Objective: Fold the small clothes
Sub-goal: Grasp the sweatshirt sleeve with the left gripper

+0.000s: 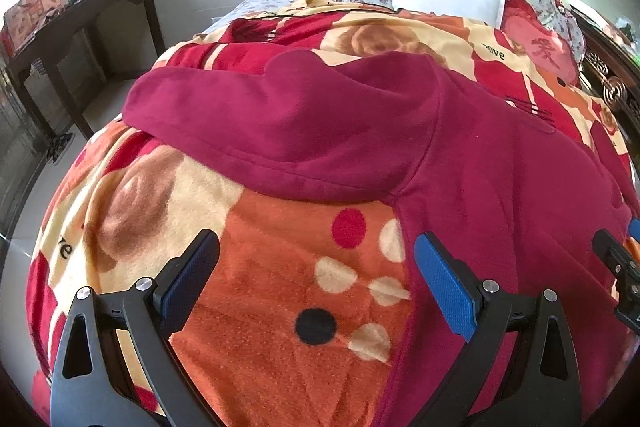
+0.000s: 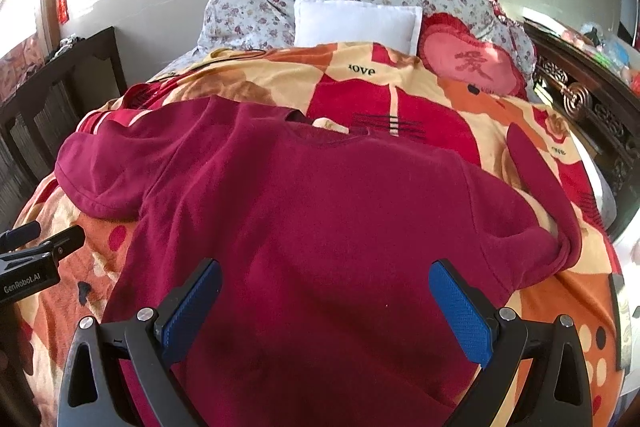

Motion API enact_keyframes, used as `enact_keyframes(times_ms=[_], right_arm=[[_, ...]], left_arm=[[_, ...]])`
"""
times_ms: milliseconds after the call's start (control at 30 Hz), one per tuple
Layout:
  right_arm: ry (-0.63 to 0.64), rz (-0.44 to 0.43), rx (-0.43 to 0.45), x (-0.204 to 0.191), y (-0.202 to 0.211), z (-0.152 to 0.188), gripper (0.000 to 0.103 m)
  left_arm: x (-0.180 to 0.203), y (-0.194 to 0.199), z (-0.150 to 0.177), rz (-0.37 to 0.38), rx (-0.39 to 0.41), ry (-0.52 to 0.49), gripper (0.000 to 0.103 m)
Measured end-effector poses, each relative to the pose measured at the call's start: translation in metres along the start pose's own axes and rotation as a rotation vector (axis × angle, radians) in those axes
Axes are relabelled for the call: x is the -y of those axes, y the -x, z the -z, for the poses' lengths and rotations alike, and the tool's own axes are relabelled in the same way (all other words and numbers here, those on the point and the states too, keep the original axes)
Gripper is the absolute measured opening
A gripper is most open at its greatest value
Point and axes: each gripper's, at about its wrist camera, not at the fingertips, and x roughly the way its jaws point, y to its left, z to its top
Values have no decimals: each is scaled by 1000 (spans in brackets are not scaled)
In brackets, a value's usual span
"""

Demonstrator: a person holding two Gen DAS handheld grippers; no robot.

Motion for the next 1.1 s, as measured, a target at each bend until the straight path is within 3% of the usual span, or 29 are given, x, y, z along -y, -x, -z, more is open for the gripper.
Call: enact_keyframes(times_ms=[767,1100], right_arm=[[35,-25,-31,-16,-12,-3,102],[40,-49,-63,-25,-25,-4,102]], left_arm=[[-41,-11,-15,-66,31,58,99],[-88,-26,-41,-84,40,127,99]])
